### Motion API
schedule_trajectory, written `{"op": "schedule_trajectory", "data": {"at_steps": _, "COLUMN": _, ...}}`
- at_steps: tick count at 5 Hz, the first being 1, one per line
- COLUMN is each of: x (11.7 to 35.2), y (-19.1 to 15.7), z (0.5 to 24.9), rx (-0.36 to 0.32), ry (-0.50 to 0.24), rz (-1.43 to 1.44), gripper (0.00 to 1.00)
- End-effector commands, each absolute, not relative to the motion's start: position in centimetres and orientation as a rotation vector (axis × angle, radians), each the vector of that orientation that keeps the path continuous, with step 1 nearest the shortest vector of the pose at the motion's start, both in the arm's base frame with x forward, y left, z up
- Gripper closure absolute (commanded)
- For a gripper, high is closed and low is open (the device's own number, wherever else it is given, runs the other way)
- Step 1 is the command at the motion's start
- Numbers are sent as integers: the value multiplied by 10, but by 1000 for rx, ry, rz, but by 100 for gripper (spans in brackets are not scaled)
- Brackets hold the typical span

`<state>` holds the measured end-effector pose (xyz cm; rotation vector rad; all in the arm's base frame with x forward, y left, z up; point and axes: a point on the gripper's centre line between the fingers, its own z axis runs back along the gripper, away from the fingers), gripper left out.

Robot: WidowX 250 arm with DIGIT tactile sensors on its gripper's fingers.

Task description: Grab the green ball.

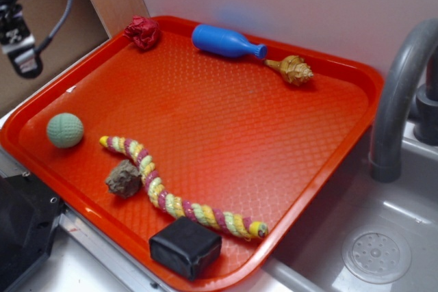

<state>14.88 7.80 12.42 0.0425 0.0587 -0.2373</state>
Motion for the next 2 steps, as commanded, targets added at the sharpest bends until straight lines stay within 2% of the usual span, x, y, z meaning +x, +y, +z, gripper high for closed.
{"op": "schedule_trajectory", "data": {"at_steps": 1, "x": 139, "y": 81, "z": 77, "rx": 47, "ry": 65, "rz": -253, "gripper": 0}}
{"op": "schedule_trajectory", "data": {"at_steps": 2, "x": 131, "y": 73, "z": 52, "rx": 8, "ry": 70, "rz": -258, "gripper": 0}}
